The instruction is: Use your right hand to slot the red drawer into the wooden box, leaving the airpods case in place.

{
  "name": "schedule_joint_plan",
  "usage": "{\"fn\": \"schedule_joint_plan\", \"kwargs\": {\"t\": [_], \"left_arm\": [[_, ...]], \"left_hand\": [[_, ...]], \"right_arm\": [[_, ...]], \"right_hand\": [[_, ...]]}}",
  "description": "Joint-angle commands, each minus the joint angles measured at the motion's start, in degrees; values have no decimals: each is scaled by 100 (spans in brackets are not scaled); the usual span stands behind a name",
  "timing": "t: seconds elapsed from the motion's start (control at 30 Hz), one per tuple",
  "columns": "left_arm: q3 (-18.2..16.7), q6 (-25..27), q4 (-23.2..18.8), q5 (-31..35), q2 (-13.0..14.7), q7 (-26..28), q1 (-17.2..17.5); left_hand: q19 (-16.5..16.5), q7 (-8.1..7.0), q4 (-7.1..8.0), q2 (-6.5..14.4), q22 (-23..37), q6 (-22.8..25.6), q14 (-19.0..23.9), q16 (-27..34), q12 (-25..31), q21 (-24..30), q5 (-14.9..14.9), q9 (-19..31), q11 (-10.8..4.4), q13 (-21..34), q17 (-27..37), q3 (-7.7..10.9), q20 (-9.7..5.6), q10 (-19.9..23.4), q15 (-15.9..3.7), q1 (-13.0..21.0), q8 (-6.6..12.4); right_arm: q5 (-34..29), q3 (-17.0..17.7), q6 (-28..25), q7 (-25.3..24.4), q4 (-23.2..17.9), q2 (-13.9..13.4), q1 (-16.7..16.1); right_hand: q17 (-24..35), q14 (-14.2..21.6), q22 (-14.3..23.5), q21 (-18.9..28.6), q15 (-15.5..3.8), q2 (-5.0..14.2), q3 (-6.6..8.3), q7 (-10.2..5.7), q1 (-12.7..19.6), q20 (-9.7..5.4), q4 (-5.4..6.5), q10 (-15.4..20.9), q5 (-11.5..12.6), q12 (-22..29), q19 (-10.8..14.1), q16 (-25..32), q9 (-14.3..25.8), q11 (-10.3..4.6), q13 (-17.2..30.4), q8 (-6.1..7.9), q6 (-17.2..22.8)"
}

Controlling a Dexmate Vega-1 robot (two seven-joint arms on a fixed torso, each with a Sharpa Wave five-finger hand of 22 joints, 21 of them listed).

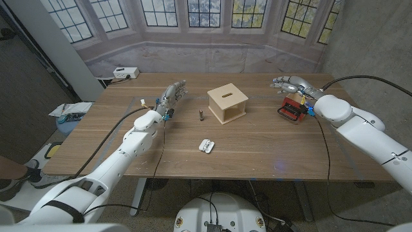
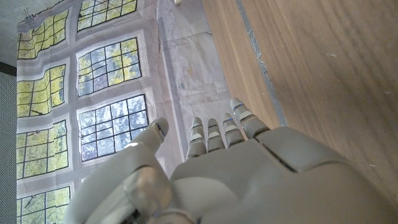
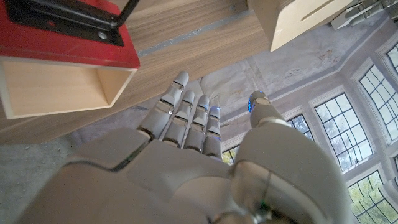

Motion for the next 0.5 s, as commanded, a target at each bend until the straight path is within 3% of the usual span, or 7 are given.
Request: {"fn": "schedule_joint_plan", "kwargs": {"t": [0.03, 0.3, 0.5], "left_arm": [[42, -27, 134, 40, -81, -25, -73], [23, -40, 163, 42, -113, 41, -29], [18, -28, 143, 43, -123, 89, 17]], "left_hand": [[33, 5, -33, 20, 27, 50, 34, 42, 4, 5, 22, 9, 32, 15, 11, 7, 44, 38, 10, 65, 23], [33, 6, -41, 17, 27, 60, 34, 40, 5, 3, 23, 9, 32, 14, 12, -1, 44, 46, 21, 77, 25], [38, 1, -45, 19, 27, 59, 38, 41, 2, 3, 24, 9, 33, 14, 13, -6, 49, 41, 19, 86, 23]], "right_arm": [[-271, -136, -629, -14, -244, -377, 146], [-378, -325, -1315, 118, -437, -619, 339], [-414, -442, -1627, 174, -524, -774, 439]], "right_hand": [[-29, 77, 29, -35, -488, -46, -43, -75, 88, 63, 14, 49, 35, 17, -90, 31, 19, -149, -4, 27, 22], [-75, 87, 30, -76, -504, -135, -99, -113, 104, 109, 22, 74, 36, 2, -273, 24, 18, -178, -10, 36, 59], [-113, 62, 28, -113, -430, -177, -157, -206, 120, 192, 58, 107, 52, -22, -556, 16, 16, -328, -17, 35, 80]]}}
